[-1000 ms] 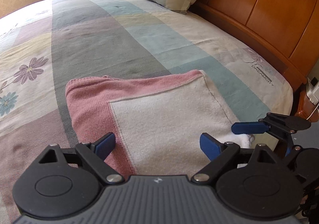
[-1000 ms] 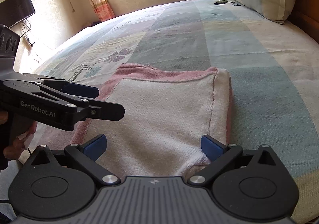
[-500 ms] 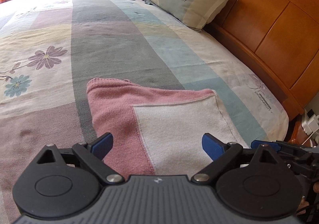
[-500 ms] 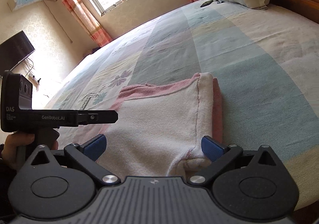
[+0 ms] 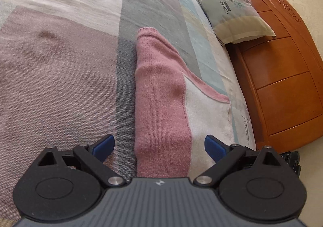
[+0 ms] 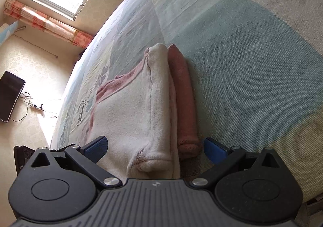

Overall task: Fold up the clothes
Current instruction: 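Close the rolled left tool on the pink side edge while the right tool rolls alongside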

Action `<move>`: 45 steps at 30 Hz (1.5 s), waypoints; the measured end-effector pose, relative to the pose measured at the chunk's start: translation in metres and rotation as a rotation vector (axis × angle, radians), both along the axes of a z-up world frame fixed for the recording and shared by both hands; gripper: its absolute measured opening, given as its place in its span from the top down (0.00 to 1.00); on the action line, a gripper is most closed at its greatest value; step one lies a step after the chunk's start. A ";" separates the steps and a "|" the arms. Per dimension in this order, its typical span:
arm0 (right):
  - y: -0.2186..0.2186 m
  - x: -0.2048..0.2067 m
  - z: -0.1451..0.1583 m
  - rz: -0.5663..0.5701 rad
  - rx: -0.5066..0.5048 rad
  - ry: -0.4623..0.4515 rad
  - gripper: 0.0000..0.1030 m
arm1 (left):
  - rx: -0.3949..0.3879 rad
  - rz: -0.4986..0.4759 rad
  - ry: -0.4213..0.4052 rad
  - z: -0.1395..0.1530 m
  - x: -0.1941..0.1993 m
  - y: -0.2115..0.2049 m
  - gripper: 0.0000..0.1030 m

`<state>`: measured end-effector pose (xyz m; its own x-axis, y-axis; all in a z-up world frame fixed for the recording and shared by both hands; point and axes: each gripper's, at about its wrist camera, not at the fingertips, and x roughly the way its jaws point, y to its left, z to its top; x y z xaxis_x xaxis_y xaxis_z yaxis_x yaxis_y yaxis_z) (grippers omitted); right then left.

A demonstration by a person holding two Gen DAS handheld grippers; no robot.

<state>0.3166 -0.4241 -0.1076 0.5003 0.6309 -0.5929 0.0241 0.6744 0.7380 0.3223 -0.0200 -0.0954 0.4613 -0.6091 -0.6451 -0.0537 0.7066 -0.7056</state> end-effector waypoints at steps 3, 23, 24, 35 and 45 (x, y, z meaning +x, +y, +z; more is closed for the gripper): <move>-0.003 0.018 -0.006 0.005 0.051 0.028 0.00 | -0.033 -0.021 0.005 -0.004 0.012 -0.002 0.07; 0.015 0.040 -0.009 0.165 0.110 0.088 0.00 | -0.223 -0.132 0.119 -0.018 0.048 -0.018 0.02; 0.015 0.041 -0.010 0.162 0.113 0.088 0.00 | -0.228 -0.129 0.122 -0.019 0.051 -0.019 0.02; 0.022 0.062 -0.012 0.163 0.152 0.054 0.00 | -0.248 -0.164 0.067 -0.021 0.070 -0.034 0.04; 0.014 0.052 -0.011 0.128 0.126 0.008 0.00 | -0.247 -0.169 0.088 -0.019 0.076 -0.045 0.04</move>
